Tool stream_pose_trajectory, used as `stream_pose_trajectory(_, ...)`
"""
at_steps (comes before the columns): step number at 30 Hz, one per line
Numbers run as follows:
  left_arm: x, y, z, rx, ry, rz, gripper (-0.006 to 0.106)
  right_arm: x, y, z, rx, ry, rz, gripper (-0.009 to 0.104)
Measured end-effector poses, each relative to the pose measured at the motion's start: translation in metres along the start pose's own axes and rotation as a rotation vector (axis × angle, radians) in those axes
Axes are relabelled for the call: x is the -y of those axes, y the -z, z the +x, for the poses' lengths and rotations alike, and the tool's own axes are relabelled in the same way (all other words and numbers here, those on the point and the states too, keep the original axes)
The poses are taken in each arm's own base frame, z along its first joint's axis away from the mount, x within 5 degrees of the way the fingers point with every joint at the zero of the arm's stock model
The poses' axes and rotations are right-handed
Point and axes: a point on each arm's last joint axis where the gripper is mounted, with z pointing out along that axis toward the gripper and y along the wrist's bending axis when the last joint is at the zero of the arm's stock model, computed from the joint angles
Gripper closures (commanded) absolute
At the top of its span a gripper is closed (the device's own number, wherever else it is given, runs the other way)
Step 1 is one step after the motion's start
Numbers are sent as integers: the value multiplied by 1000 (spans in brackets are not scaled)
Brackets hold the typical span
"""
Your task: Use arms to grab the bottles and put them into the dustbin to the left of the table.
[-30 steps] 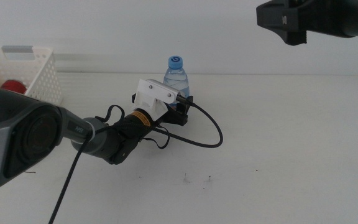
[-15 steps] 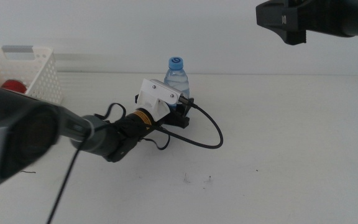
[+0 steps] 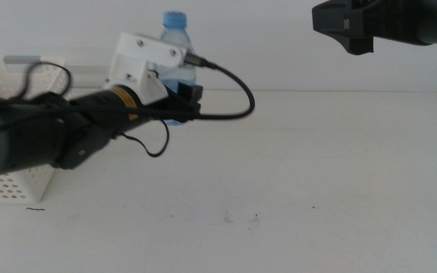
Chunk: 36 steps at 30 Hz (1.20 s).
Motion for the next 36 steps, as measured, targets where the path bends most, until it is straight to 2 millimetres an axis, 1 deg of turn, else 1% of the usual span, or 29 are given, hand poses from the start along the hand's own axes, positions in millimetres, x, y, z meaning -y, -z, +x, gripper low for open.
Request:
stream_pose_trajectory(3,-2,20,-15,-49,7,-61,102,0,0,0,0,0,0,8)
stream_pose_trajectory(4,-5,33,-25,-121,14,-120,102,0,0,0,0,0,0,8)
stream_pose_trajectory(5,-7,39,-32,-174,4,-143,102,0,0,0,0,0,0,8)
stream_pose_trajectory(9,-13,55,-62,-362,-79,-145,102,0,0,0,0,0,0,8)
stream_pose_trajectory(11,-19,63,-80,-414,-92,-140,102,0,0,0,0,0,0,8)
stream_pose_trajectory(13,-31,71,-94,-441,-99,-158,102,0,0,0,0,0,0,8)
stream_pose_trajectory(14,-41,76,-102,-452,-94,-175,102,0,0,0,0,0,0,8)
stream_pose_trajectory(19,-103,98,-122,-521,-26,-288,102,0,0,0,0,0,0,8)
stream_pose_trajectory(21,-129,102,-123,-548,18,-311,102,0,0,0,0,0,0,8)
stream_pose_trajectory(25,-174,100,-115,-599,85,-304,102,0,0,0,0,0,0,8)
stream_pose_trajectory(27,-192,97,-108,-623,111,-300,102,0,0,0,0,0,0,8)
stream_pose_trajectory(29,-211,94,-98,-652,135,-304,102,0,0,0,0,0,0,8)
stream_pose_trajectory(33,-245,79,-63,-730,202,-298,102,0,0,0,0,0,0,8)
stream_pose_trajectory(36,-261,64,-37,-795,221,-287,100,0,0,0,0,0,0,8)
